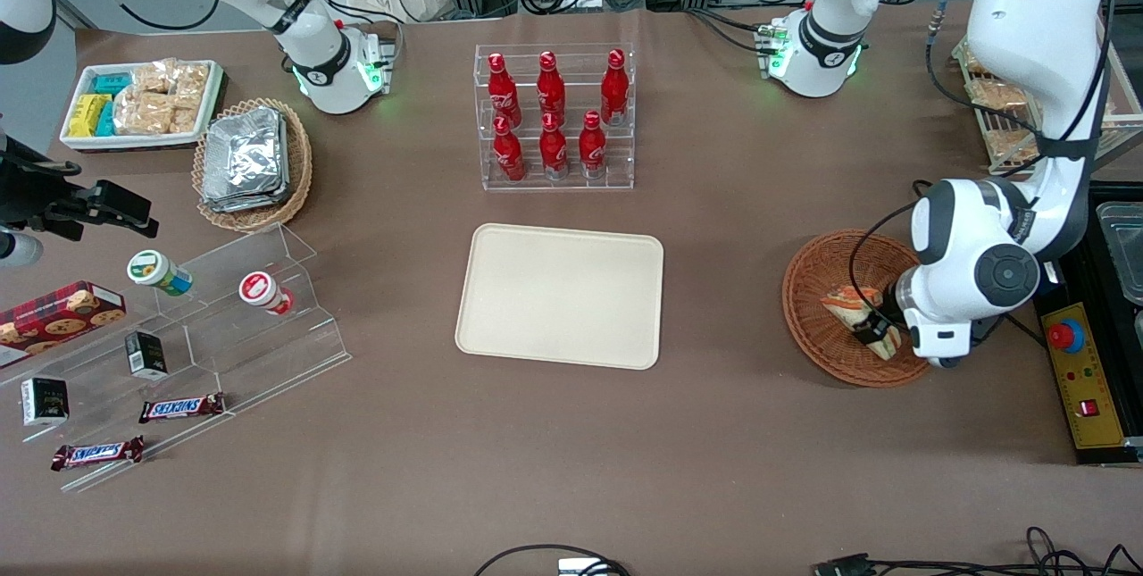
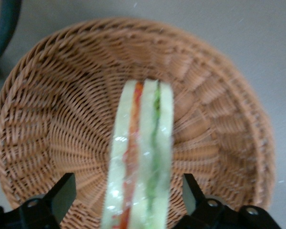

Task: Place sandwich from basket to tray
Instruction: 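Close the left gripper on the wrapped sandwich and lift it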

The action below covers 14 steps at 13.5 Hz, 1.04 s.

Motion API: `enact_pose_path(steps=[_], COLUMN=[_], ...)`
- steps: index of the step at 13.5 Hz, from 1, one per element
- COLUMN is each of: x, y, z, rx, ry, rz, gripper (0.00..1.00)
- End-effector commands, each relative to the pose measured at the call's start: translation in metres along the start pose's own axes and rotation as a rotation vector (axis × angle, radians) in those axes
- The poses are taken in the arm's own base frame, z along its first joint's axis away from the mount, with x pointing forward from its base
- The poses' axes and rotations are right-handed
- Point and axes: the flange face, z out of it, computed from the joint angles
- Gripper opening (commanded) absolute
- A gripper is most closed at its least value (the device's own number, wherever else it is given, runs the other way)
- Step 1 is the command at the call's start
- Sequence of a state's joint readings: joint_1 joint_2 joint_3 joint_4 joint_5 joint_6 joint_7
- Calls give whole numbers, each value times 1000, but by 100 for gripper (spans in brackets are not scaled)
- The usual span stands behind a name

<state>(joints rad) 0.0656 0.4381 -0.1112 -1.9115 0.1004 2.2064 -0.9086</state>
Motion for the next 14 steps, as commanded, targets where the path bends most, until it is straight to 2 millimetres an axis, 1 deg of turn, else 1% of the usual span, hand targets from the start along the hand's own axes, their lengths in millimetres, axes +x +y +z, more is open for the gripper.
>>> enact_pose_path(steps=[1, 2, 3, 5, 6, 7, 8, 10, 11, 12, 13, 14], x=[7, 7, 6, 6, 5, 5, 6, 3, 2, -1, -9, -14], y=[13, 14, 14, 14, 14, 15, 14, 11, 11, 19, 31, 38], z=[13, 17, 19, 20, 18, 11, 1, -34, -57, -80, -105, -131], rx=[-16, -24, -26, -28, -28, -32, -40, -42, -28, -15, -3, 7], ry=[17, 24, 17, 14, 14, 21, 33, 55, 53, 46, 32, 22], rz=[-14, -12, -18, -21, -20, -16, -12, 8, 20, 51, 92, 115], gripper=[55, 43, 41, 34, 20, 1, 0, 0, 0, 0, 0, 0])
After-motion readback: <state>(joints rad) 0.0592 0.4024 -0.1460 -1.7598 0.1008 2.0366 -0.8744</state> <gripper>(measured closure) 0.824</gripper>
